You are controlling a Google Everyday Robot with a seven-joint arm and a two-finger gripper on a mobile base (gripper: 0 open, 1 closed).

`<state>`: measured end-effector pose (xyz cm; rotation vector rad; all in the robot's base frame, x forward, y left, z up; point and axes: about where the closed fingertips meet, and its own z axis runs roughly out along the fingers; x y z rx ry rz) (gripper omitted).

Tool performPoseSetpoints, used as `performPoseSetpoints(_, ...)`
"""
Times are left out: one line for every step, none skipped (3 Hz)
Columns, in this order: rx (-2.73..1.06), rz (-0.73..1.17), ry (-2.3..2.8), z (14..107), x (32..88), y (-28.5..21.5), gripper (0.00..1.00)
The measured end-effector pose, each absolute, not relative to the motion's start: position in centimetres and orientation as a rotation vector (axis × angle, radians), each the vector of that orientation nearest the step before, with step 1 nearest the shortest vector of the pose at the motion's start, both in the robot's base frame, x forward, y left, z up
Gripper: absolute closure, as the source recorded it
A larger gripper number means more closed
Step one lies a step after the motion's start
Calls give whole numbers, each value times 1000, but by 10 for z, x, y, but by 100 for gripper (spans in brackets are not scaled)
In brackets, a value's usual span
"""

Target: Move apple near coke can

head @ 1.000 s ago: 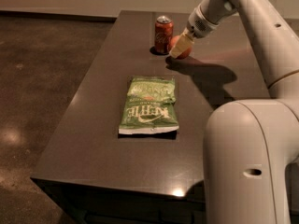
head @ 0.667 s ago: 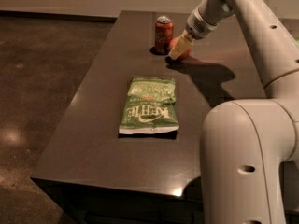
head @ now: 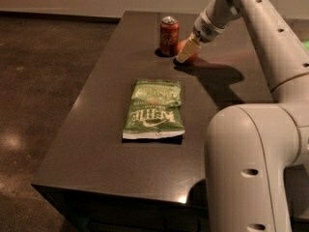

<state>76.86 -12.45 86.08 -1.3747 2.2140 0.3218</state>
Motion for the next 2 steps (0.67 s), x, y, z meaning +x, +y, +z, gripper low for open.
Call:
performPoseSetpoints(-1374,301,2186,867,769,-136,0)
performPoseSetpoints(-1374,301,2185,867,769,-136,0)
